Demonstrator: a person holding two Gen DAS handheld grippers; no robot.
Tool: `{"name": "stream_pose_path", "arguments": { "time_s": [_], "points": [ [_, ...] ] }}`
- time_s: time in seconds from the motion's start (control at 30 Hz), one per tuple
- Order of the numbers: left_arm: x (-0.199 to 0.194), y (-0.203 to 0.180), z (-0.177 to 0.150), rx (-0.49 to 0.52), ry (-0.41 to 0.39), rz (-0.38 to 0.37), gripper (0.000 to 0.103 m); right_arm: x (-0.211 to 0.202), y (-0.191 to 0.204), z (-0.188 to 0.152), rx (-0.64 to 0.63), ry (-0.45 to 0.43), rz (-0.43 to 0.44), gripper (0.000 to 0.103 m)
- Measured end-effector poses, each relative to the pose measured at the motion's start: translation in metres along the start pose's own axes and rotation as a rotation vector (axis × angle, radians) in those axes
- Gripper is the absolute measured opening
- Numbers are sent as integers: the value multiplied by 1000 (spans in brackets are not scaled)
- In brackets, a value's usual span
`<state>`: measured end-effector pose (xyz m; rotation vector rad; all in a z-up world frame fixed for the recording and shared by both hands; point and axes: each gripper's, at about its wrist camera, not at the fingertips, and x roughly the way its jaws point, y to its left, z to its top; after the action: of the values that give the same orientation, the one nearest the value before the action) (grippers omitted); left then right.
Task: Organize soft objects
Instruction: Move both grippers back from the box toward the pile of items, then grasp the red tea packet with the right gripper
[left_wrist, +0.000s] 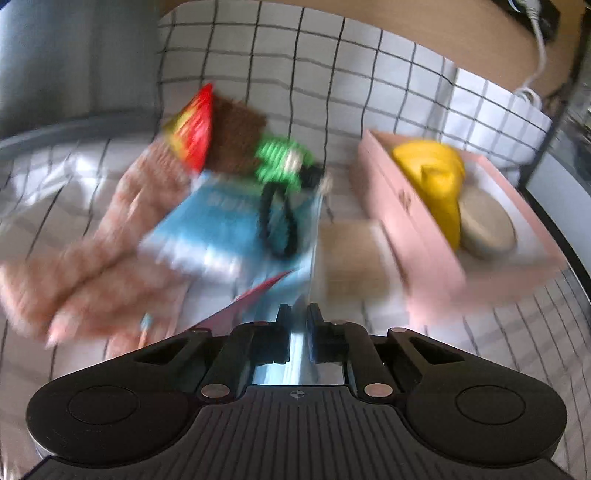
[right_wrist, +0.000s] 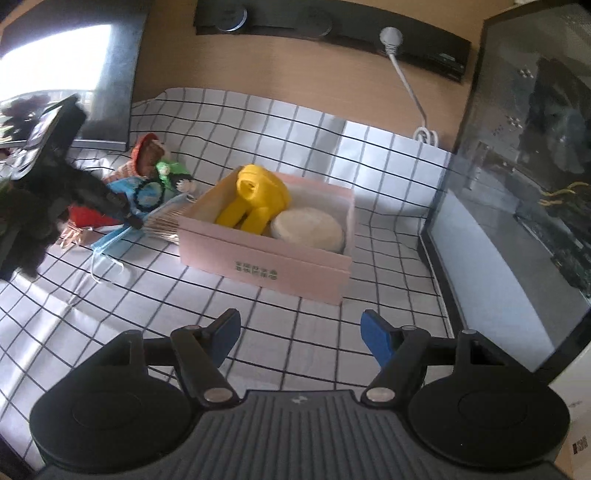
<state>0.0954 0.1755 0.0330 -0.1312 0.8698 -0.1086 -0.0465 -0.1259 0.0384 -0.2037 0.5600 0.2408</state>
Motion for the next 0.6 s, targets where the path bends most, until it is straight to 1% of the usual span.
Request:
{"name": "stream_pose_path", "arguments": {
  "time_s": [0.07, 0.13, 0.27, 0.37, 0.43, 0.5, 0.6],
  "points": [
    [-17, 14, -22, -14, 22, -1, 11, 5, 5, 5, -5, -3, 23, 72],
    [-37, 29, -42, -49, 32, 3, 10, 10, 12, 10, -14, -5, 50, 72],
    [-80, 62, -76, -166, 32, 39, 10, 26, 37, 24, -51, -7, 144, 72],
    [-107, 85, -94, -275, 22, 58, 10, 40, 65, 39, -83, -4, 236, 72],
    [-122, 97, -104, -349, 7, 46, 11, 51, 89, 52, -119, -3, 310, 72],
    [-134, 103, -112, -402, -21, 38, 14, 65, 116, 63, -176, -2, 380, 72],
    [-152, 108, -122, -420, -53, 30, 14, 95, 156, 84, -232, 14, 495, 73]
  ]
}}
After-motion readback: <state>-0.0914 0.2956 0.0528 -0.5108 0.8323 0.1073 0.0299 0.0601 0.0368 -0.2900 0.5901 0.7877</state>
